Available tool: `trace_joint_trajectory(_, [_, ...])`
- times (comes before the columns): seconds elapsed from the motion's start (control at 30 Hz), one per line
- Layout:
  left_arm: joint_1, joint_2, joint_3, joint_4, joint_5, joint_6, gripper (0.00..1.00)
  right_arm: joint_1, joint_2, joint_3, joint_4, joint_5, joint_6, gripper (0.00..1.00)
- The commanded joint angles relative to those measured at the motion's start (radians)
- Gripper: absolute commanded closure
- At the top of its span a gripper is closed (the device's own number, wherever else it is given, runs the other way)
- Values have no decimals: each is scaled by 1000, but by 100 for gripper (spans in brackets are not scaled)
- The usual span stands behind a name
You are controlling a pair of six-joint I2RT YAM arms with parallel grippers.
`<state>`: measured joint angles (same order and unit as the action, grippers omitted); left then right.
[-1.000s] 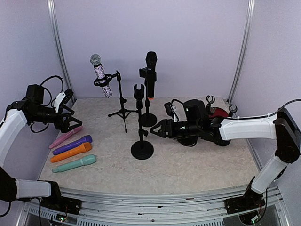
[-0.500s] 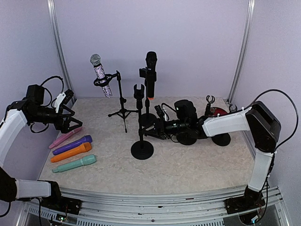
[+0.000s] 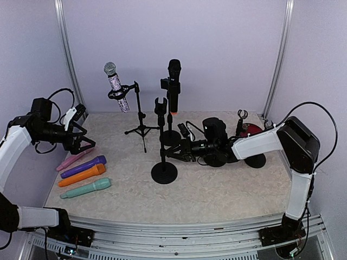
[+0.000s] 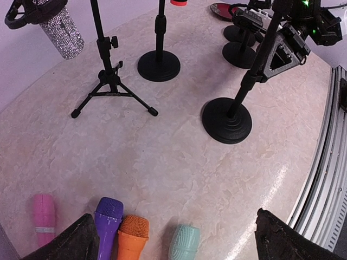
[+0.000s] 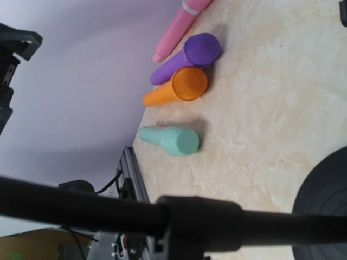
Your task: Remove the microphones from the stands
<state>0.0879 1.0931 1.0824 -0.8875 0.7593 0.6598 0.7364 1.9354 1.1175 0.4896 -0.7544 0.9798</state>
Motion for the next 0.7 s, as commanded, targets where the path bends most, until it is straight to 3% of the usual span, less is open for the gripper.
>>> trace_joint_trajectory(0.0, [-8,-6,8,-14,19,8,3,-5,-9,-28,76,-44,19,83])
trace_joint_trajectory(0.1, [-8,-10,7,-17,18,7,3,-6,-14,-32,84,-37,19,100])
trace_joint_trajectory(0.4, [-10,-8,3,-32,15,25,3,-1,-74,-57,-45,69,-132,100])
trace_joint_trajectory(0.67, [-13,46,5,-57,53,21,4,126,-125,6,-372,493,-566,100])
